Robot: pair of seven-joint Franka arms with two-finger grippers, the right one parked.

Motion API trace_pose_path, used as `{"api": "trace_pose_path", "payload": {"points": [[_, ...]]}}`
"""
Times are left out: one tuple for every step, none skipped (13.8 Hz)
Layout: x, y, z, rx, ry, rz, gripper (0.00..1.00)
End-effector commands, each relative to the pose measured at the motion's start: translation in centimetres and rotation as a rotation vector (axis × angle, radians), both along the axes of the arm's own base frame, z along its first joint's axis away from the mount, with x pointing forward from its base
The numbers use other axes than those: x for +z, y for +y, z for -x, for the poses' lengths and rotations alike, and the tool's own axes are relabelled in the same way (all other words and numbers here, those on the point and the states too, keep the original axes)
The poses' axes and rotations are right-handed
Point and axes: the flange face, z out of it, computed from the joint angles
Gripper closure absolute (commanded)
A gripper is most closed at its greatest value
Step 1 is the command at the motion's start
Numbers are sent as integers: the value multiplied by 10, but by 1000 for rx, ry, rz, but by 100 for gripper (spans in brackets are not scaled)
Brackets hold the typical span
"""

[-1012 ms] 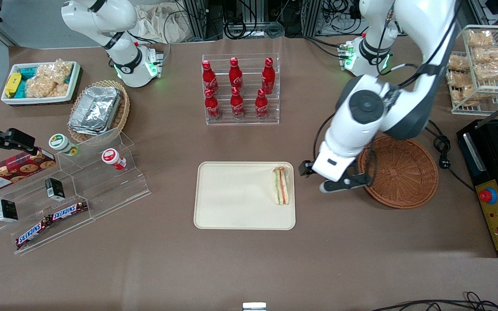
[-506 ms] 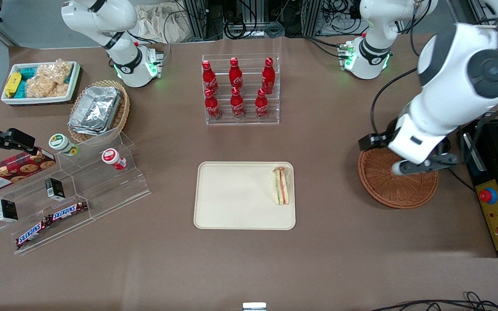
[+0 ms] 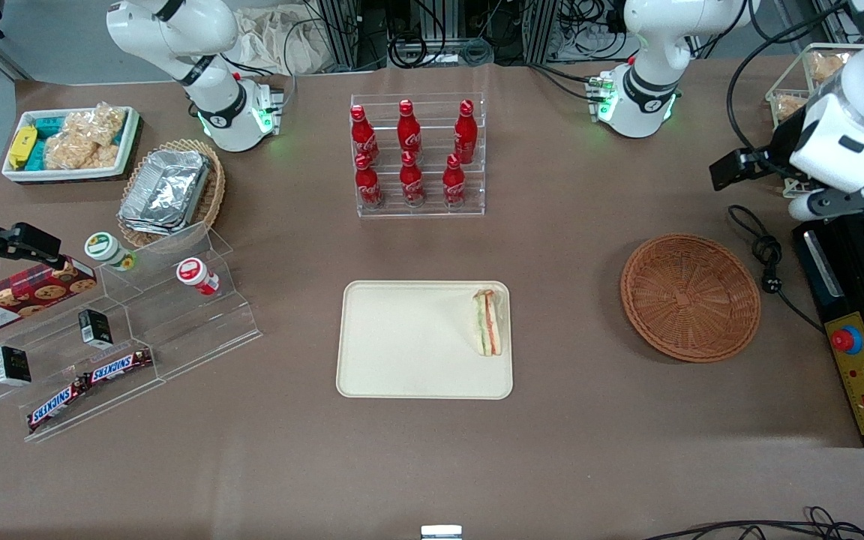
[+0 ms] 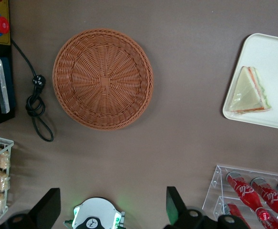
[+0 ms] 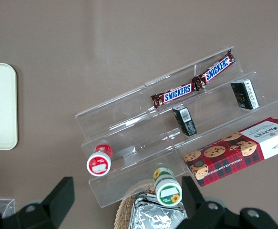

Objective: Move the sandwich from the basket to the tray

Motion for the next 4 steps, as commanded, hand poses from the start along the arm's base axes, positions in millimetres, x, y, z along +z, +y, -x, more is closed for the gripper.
{"api": "trace_pose_path", "payload": {"points": [[-4,-1,6,-21,14,11,1],[-3,-1,6,-29,12,8,1],[-2,0,6,-36,8,7,1],[0,0,8,-41,5,6,1]]}}
